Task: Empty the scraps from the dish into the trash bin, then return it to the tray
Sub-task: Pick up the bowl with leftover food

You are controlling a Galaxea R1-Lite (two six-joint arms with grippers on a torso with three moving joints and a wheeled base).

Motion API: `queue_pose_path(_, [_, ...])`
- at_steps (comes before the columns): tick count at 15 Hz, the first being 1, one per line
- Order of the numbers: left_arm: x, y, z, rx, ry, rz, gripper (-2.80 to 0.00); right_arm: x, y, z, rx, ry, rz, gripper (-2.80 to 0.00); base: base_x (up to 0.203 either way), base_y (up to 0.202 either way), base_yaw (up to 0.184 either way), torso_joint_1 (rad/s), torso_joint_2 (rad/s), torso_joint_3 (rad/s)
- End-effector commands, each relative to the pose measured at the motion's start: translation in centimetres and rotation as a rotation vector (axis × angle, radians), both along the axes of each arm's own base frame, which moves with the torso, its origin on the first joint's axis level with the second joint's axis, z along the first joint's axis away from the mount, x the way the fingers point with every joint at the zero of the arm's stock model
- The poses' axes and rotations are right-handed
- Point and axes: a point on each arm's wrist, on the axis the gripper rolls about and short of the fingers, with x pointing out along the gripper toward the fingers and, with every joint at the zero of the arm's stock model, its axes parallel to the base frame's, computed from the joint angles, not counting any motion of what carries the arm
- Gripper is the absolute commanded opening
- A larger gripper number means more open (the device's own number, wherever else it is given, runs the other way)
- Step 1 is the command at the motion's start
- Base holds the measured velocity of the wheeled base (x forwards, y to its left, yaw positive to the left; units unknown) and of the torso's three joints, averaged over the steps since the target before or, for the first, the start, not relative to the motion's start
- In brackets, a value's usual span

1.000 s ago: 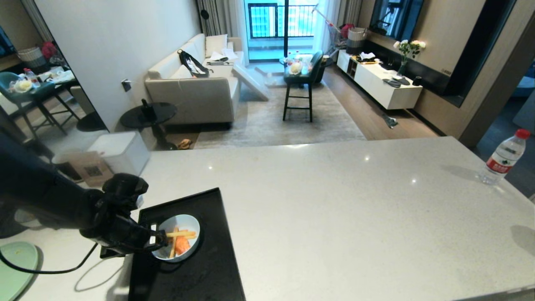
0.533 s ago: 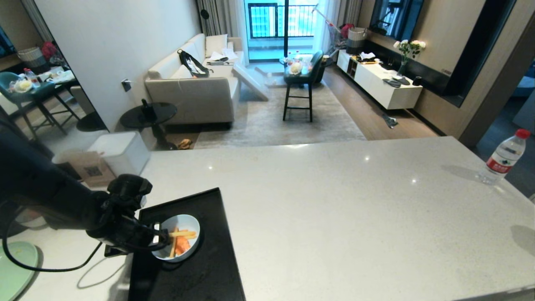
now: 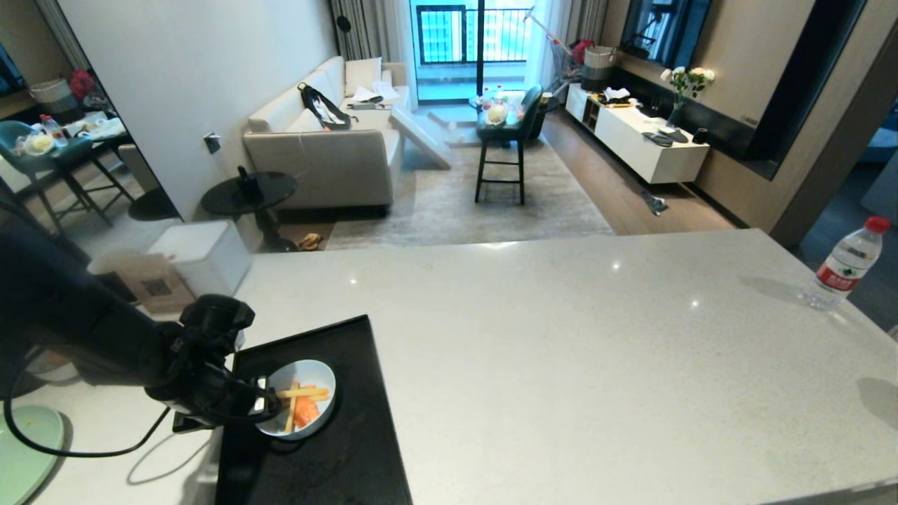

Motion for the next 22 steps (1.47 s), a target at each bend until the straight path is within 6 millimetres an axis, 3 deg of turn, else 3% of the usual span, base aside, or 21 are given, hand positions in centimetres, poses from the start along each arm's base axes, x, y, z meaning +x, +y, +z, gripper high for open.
queue_pose_path(1, [0.1,0.0,0.2,0.001,-0.009,0.001,-2.80,0.0,0.0,0.0,0.000,0.000,0.000,-2.80,0.000,0.000,0.000,0.000,0.00,0.000])
queue_pose_path(15, [-0.2,-0.4,0.8,-0.014,-0.044,-0.012,-2.80,0.0,0.0,0.0,0.000,-0.001,0.000,-2.80,0.000,0.000,0.000,0.000,0.00,0.000])
queue_pose_path(22, [-1.7,0.4,3.3,-0.064,-0.117,0.033,-2.80,0.0,0.0,0.0,0.000,-0.002,0.000,-2.80,0.000,0.000,0.000,0.000,0.00,0.000])
